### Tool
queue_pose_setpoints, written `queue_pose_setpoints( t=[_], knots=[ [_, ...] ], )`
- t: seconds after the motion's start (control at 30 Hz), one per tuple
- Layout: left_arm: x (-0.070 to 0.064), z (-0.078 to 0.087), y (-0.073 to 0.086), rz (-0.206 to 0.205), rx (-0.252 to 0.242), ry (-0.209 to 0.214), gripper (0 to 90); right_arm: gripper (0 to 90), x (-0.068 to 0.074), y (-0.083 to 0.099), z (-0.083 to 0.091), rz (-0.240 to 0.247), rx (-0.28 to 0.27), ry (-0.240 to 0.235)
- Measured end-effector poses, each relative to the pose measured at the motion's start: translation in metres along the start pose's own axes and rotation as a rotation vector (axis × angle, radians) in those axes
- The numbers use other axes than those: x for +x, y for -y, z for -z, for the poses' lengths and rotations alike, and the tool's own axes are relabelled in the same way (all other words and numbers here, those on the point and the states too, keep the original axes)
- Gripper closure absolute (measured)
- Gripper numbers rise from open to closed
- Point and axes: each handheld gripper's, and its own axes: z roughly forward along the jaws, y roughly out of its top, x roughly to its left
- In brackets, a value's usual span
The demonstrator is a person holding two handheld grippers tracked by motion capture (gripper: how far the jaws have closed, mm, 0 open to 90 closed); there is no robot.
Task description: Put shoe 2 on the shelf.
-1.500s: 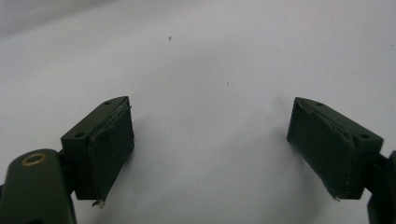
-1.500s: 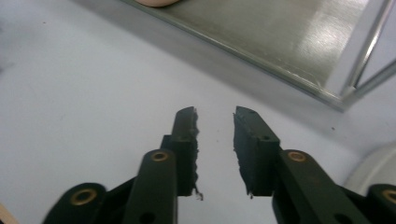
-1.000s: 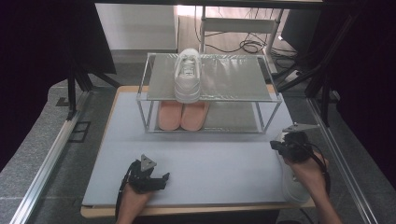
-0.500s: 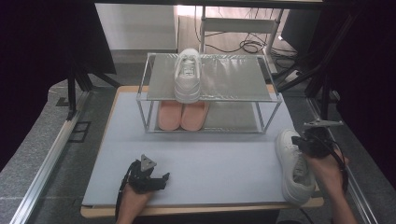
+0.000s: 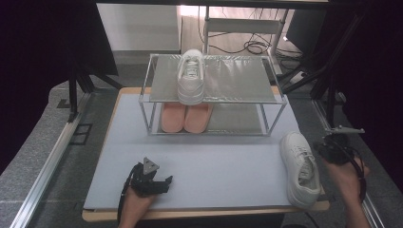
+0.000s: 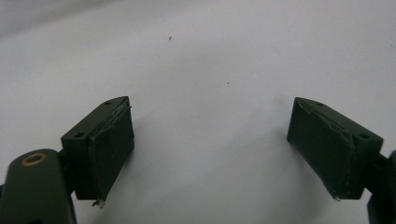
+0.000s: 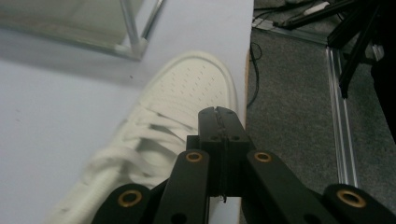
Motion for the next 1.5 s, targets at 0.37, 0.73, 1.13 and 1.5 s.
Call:
queue_pose_setpoints(
  t=[0.37, 0.73, 1.13, 1.5],
  knots=[
    [0.0, 0.0, 0.0, 0.0, -0.001, 0.0, 14.8, 90.0, -0.01, 0.029, -0.023, -0.046, 0.064, -0.017],
    [0.0, 0.0, 0.0, 0.0, 0.0, -0.001, 14.8, 90.0, -0.015, 0.048, -0.026, -0.066, 0.098, -0.029],
    [0.0, 0.0, 0.0, 0.0, 0.001, 0.0, 14.8, 90.0, -0.002, 0.05, -0.026, -0.073, 0.085, -0.041],
    [0.0, 0.0, 0.0, 0.001, 0.001, 0.0, 14.8, 90.0, 0.031, 0.042, -0.031, -0.037, 0.069, -0.109]
  ],
)
